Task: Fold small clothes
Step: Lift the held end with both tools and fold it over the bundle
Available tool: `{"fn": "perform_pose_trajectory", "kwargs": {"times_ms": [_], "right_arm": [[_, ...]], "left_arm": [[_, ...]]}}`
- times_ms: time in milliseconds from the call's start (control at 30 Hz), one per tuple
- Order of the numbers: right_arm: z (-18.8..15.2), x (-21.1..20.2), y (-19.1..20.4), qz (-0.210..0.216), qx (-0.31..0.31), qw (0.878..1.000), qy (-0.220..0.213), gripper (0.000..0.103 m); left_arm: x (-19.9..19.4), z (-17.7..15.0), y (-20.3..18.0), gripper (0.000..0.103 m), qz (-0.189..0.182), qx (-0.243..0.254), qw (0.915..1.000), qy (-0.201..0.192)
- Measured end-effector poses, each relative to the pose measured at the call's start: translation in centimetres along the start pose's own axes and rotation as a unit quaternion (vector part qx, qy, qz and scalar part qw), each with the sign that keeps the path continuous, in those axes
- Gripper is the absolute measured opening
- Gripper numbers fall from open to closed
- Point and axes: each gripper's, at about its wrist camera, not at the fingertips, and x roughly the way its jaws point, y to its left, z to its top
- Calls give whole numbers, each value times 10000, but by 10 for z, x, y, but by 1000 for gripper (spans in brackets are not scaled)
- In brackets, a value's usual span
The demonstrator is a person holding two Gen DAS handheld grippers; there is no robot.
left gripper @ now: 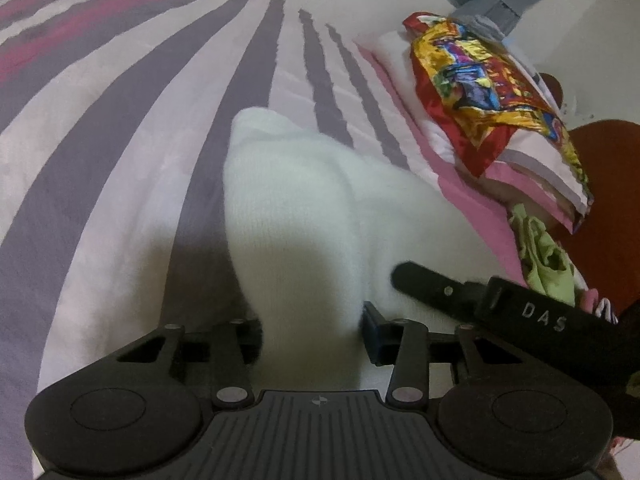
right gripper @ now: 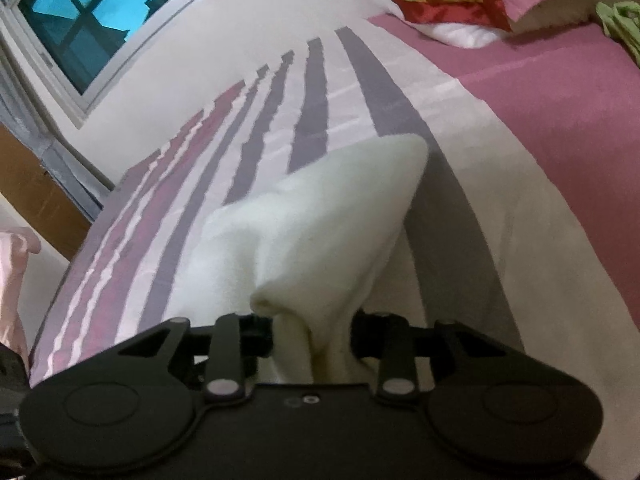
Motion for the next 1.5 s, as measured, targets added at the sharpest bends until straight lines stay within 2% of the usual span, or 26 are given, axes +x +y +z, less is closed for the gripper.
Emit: {"fn": "perform_pose_trajectory", "kwargs": {"times_ms": [333, 567, 900, 1100, 1233, 1333, 1433, 1500], "right_arm": [[11, -13, 24, 284, -105, 9994, -154, 32], [18, -25, 52, 493, -271, 9980, -278, 32], [11, -10, 110, 1028, -405, 9936, -210, 32], [-7, 14, 139, 1190, -408, 9921, 0, 32], [-22, 30, 144, 1116, -359, 9930, 153, 31], [-33, 41, 140, 931, -370, 9946, 286, 31], [-42, 49, 130, 609, -398, 9966, 383, 31], [-46, 54, 124, 245, -529, 9973, 449, 35]], "left_arm": [[-26, 10, -8, 42, -187, 16, 9996, -221], [-61, 23, 1, 42, -253, -13, 9986, -461], [-116, 37, 58, 42, 139, -142, 9969, -765], [-125, 31, 97, 42, 325, -230, 9970, -666], [-119, 22, 119, 42, 427, -307, 9969, -587], [-107, 12, 136, 43, 574, -386, 9968, -389], [-99, 0, 153, 45, 571, -561, 9964, -289], [-98, -5, 154, 48, 595, -545, 9962, -315]]}}
